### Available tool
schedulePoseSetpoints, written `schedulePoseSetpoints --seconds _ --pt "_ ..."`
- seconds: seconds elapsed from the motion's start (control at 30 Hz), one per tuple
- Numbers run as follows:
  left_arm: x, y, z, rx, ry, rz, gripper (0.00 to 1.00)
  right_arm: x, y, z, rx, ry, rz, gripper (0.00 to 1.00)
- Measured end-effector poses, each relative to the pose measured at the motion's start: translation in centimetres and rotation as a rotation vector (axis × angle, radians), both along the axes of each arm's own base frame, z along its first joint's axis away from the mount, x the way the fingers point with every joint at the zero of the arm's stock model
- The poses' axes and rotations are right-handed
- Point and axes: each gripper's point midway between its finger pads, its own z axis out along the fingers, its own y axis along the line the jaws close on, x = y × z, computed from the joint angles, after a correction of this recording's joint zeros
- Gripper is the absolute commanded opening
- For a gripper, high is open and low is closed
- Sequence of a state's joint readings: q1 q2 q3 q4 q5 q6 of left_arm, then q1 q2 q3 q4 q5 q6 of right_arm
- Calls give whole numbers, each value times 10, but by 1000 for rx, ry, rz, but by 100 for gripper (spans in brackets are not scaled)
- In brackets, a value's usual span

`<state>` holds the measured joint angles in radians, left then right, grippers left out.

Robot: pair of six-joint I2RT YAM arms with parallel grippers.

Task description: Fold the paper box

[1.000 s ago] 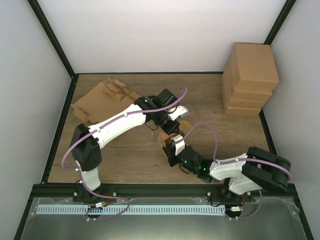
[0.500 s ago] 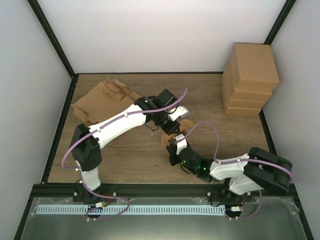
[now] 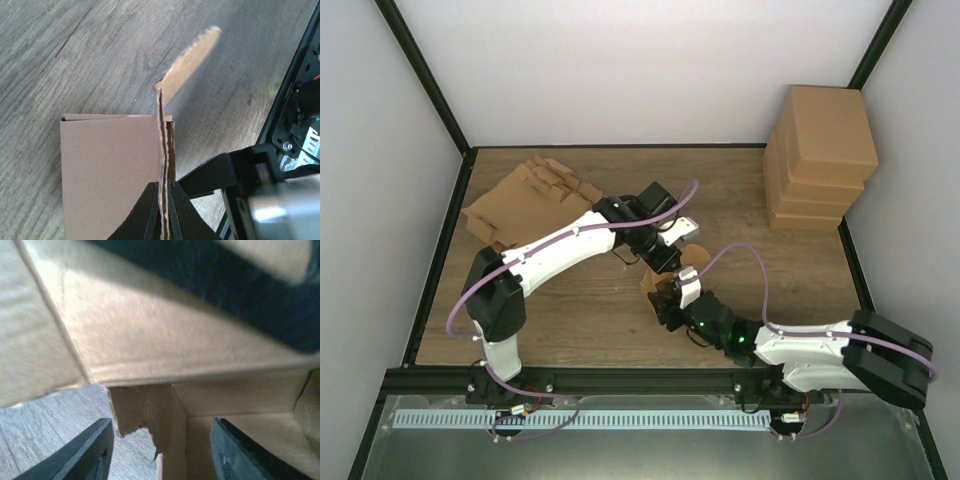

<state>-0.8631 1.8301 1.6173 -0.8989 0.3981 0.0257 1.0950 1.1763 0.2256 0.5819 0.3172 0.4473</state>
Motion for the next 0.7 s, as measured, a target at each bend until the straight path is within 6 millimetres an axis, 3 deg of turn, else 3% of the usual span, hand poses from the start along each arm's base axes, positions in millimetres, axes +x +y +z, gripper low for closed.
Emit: schedulePoseSetpoints --seconds 0.17,0.33,0.57,0.7 --pt "-1 0 -4 5 5 -2 5 -7 -10 17 22 -28 17 61" --pt "0 -1 -9 13 12 -1 5 -11 -29 35 42 -38 -1 51" --pt "-1 0 -10 14 12 -2 5 22 -94 49 50 16 -207 47" --pt "-2 0 -13 18 16 -2 5 36 -115 54 44 53 -275 40"
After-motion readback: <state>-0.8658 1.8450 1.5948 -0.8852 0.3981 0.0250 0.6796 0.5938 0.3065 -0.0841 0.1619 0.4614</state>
